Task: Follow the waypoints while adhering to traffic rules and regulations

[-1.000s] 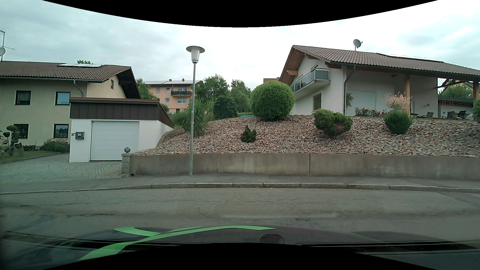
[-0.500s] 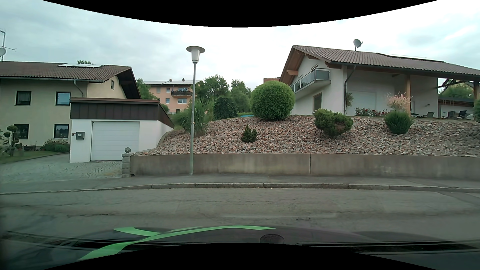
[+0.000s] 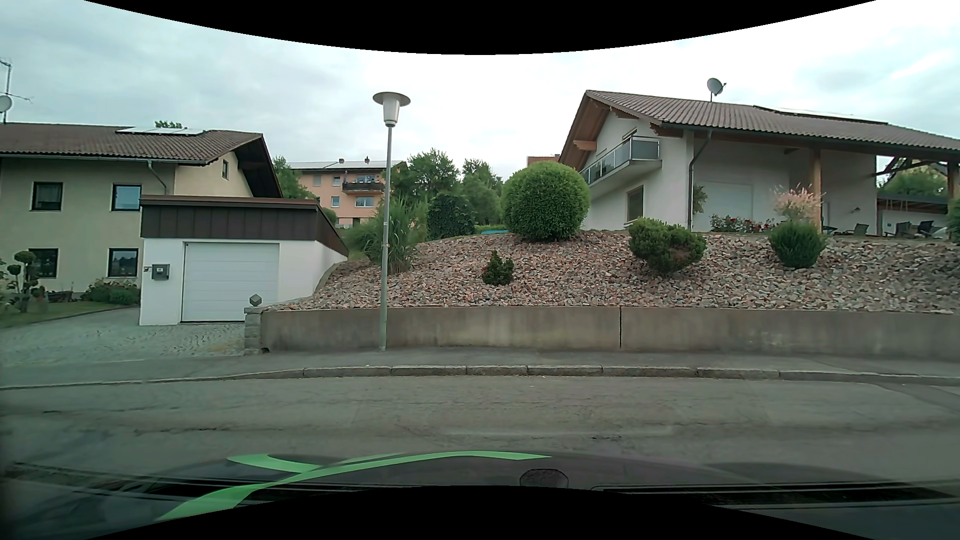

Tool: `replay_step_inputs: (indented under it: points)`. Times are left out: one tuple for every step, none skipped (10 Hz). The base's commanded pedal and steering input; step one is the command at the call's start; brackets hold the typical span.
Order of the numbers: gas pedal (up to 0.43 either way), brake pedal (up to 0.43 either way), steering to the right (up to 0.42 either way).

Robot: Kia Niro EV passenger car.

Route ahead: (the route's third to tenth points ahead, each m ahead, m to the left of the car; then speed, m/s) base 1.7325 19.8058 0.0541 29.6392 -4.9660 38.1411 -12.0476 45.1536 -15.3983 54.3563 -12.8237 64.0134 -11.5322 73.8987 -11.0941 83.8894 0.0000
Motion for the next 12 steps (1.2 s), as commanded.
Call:
replay_step_inputs:
  points:
    - [0.000,0.000,-0.200]
    - [0.000,0.000,-0.204]
    - [0.000,0.000,-0.209]
    - [0.000,0.000,-0.215]
    - [0.000,0.000,-0.221]
    - [0.000,0.000,-0.236]
    - [0.000,0.000,-0.255]
    - [0.000,0.000,-0.274]
    - [0.000,0.000,-0.313]
    - [0.000,0.000,-0.364]
    - [0.000,0.000,-0.424]
    - [0.008,0.000,-0.469]
